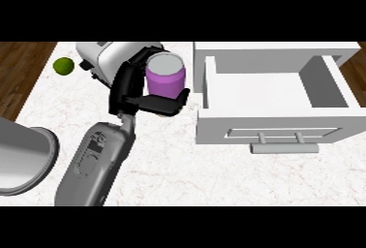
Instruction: Pick up the can, place it into the drawer and close the drawer
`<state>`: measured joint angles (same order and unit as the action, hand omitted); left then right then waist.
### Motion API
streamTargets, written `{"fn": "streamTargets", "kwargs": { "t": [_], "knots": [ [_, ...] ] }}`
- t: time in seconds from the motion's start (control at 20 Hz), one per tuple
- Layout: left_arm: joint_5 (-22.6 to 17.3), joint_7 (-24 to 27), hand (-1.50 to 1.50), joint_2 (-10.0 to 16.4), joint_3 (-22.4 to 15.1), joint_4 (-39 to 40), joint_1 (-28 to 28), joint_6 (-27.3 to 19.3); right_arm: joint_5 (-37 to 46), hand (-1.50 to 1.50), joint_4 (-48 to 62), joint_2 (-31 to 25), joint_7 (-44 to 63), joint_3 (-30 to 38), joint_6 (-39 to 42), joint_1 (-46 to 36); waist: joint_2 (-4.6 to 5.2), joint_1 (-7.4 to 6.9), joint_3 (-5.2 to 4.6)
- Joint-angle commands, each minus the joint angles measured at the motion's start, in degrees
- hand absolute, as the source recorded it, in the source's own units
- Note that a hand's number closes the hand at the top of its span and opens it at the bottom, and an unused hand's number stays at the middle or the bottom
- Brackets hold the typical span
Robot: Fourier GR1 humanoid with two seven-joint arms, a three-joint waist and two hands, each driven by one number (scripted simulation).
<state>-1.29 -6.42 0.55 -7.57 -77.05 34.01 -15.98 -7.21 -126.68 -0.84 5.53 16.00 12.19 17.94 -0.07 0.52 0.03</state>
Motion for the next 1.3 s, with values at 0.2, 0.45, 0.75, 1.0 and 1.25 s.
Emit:
{"fn": "streamTargets", "kwargs": {
  "t": [0.2,0.45,0.75,1.0,1.25],
  "knots": [
    [-0.1,-4.94,1.5,-0.53,-2.0,6.98,15.67,-5.27,2.22,-1.5,2.79,0.79,-1.15,-0.83,-1.37,-2.41,0.16,0.27,-0.01],
    [-2.09,-10.16,1.5,-0.54,-4.53,10.9,24.51,-10.21,-0.22,-1.5,-2.45,0.77,-0.78,-1.35,0.21,3.01,0.06,0.76,-0.01],
    [-4.59,-7.89,1.5,-0.55,-5.53,22.46,35.1,-14.62,-1.99,-1.5,-0.99,-0.21,0.77,0.82,1.19,0.4,0.29,1.49,0.01],
    [-8.33,-7.1,1.5,-0.55,-4.24,30.05,40.95,-13.94,-4.21,-1.5,1.87,-2.08,-2.02,3.15,2.57,0.68,0.4,2.1,0.06],
    [-11.28,-5.36,1.5,-0.55,-6.5,38.09,46.88,-15.58,-4.08,-1.5,0.55,-3.94,1.74,3.17,1.73,-3.15,0.55,2.52,0.05]
  ]
}}
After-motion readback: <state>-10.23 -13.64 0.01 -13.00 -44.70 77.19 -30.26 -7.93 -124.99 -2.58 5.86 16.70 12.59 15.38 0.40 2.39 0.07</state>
